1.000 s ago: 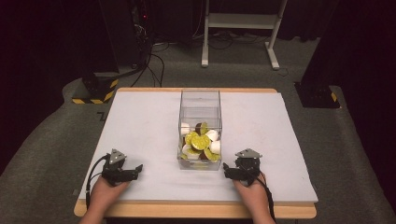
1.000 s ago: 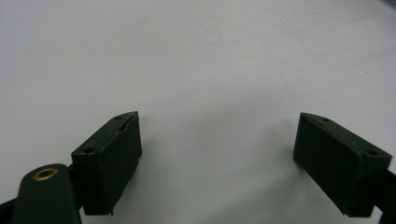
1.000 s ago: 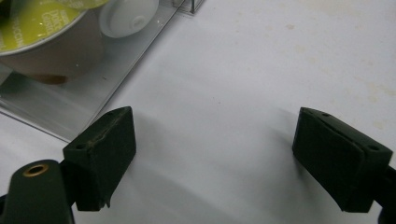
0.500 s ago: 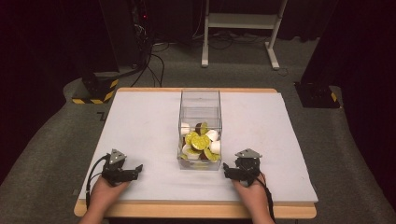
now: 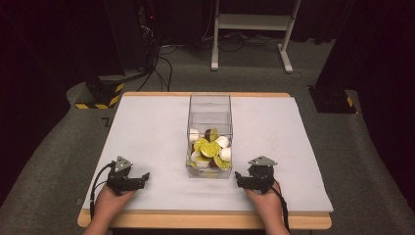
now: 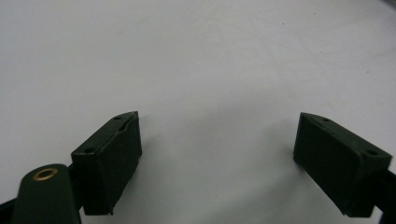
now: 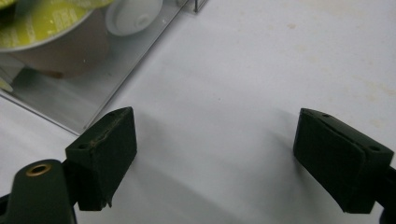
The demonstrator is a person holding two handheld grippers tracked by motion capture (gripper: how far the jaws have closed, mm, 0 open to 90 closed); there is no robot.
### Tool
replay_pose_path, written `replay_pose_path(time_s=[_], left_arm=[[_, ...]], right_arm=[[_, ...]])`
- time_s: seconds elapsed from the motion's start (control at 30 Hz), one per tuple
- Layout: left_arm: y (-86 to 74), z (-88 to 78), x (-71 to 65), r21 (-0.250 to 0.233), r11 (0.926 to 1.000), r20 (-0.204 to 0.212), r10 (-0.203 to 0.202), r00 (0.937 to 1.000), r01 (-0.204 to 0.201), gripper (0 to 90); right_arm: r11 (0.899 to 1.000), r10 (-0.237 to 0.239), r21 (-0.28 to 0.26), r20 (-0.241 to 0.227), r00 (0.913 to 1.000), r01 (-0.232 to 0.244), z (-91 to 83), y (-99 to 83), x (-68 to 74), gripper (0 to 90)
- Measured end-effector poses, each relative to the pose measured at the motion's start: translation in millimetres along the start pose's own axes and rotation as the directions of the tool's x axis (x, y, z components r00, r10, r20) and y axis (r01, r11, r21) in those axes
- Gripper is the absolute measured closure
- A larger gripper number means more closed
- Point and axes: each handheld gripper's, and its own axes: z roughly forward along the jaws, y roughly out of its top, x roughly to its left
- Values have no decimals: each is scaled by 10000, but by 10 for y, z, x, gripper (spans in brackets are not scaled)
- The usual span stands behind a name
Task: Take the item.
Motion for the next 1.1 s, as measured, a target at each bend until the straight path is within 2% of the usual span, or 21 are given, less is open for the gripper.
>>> replay_pose_path(time_s=[0.17,0.27,0.3,0.6,0.77,0.87,1.1], left_arm=[[1,-3,5,48,9999,2,100,10000,-100,152],[-1,-8,6,87,9999,-15,119,9999,-119,153],[-3,-2,-3,-8,10000,-21,2,10000,-2,153],[-3,-2,-1,-2,10000,-28,24,10000,-24,153],[-3,-6,1,33,10000,-36,92,10000,-91,154],[-4,-8,1,40,9999,-39,118,9999,-118,154],[-4,-8,1,32,9999,-39,120,9999,-120,154]], right_arm=[[9995,-40,-306,-92,9999,38,-63,-4,-28,164],[9976,175,-661,-389,9991,-201,-134,23,-56,190],[9973,135,-712,-352,9993,-160,-151,34,-51,195],[9900,-18,-1410,-583,9983,-65,-295,121,-20,252],[9871,-111,-1602,-740,9972,-9,-374,156,32,281],[9818,-229,-1898,-863,9960,61,-464,202,77,304],[9726,-206,-2326,-859,9961,1,-599,322,36,333]])
